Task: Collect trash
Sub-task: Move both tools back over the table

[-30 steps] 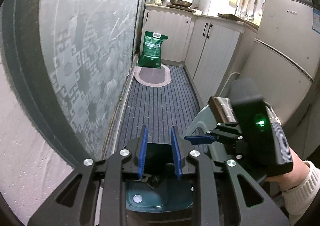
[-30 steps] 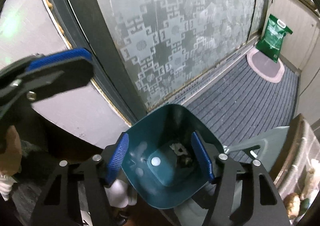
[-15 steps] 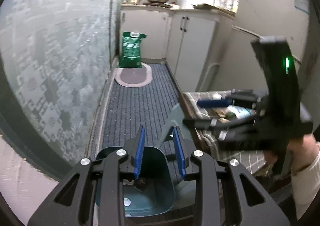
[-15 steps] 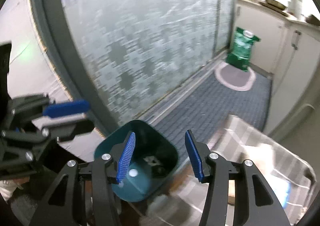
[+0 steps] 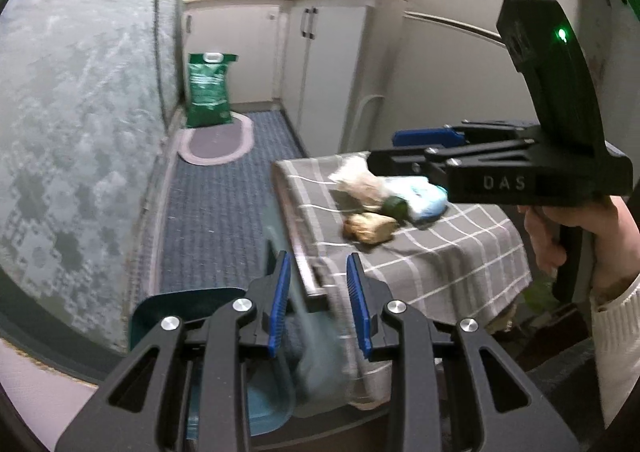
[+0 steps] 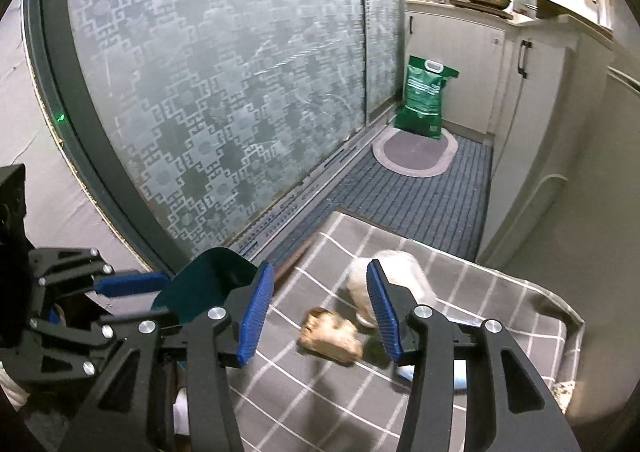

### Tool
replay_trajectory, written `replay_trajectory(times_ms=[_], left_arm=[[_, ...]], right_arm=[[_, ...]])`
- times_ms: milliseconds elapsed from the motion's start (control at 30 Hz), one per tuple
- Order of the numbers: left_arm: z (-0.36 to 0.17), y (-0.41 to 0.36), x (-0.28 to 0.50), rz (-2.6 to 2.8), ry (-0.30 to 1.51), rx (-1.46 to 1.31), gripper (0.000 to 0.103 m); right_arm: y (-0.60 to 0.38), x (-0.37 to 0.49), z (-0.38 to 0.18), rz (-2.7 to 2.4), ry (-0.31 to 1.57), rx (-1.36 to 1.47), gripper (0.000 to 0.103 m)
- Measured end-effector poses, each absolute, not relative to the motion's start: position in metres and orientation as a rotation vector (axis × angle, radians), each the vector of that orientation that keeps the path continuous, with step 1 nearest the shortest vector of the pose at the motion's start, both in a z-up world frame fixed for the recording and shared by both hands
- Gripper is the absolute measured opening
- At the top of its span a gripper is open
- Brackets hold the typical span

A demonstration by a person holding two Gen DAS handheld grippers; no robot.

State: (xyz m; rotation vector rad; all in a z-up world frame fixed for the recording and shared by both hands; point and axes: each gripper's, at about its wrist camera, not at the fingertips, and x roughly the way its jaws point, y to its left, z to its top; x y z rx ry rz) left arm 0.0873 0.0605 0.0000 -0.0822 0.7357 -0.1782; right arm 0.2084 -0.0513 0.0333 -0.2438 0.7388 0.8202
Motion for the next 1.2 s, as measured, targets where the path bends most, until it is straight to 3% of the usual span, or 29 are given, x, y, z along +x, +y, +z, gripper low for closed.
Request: replay_trajectory(times_ms=[467, 1033, 1200], left_arm=[[-0.039, 0.014, 0.128, -0.262, 0.810, -0.038, 0.040], [-0.051, 0.005, 0.163, -0.222, 0.826, -0.086, 0.048], [-0.053, -0.003, 0.170, -0.209, 0.820, -0.075, 0.054]], right_arm=[[-0.110, 0.220, 0.021, 0.732, 0.772, -0.212, 0.049], [-0.160, 0.224, 0.009, 0.694, 0.801, -0.197, 0.049], [-0.166, 0.223, 0.002, 0.693, 0.819, -0.212, 0.055]])
